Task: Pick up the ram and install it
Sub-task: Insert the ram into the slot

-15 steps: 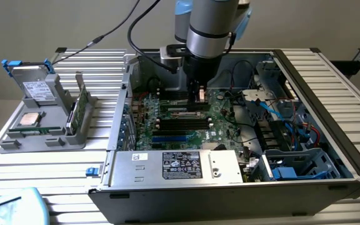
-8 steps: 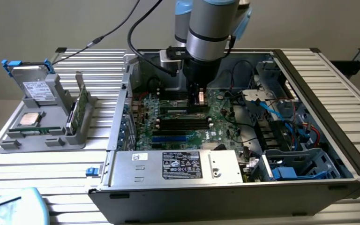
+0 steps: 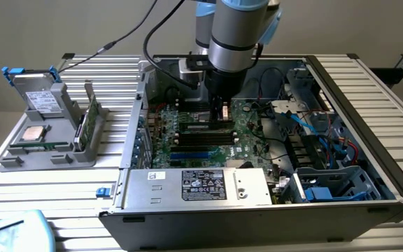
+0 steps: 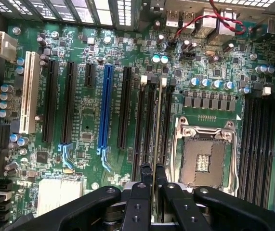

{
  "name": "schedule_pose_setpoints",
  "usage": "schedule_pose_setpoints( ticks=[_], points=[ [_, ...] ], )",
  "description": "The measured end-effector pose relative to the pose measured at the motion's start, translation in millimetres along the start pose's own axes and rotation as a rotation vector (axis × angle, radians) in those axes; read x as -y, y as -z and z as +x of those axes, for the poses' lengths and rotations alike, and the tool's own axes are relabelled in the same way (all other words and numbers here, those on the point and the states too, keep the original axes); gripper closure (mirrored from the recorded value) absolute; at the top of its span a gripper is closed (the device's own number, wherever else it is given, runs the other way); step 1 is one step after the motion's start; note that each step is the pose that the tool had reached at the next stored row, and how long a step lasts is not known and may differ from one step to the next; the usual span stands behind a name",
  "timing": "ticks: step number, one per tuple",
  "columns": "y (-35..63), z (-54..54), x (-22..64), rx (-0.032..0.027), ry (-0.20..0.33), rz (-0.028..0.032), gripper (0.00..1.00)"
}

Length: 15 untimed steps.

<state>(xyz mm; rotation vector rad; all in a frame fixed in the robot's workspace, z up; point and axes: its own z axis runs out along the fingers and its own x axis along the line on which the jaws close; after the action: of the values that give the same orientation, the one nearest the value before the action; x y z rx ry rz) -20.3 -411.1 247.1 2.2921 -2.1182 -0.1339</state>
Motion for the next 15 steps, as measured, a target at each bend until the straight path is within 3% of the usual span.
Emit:
schedule_pose_setpoints(
  ticks=[11,13,15],
  points=[
    [-9.6,3.2,0.5,-0.0025,0.000,-0.0001,0.86],
    [-10.8,3.3,0.6,-0.0104,-0.001,-0.0008,0.86],
    [-11.4,2.2,0.7,-0.0327,-0.002,-0.0025,0.86]
  ],
)
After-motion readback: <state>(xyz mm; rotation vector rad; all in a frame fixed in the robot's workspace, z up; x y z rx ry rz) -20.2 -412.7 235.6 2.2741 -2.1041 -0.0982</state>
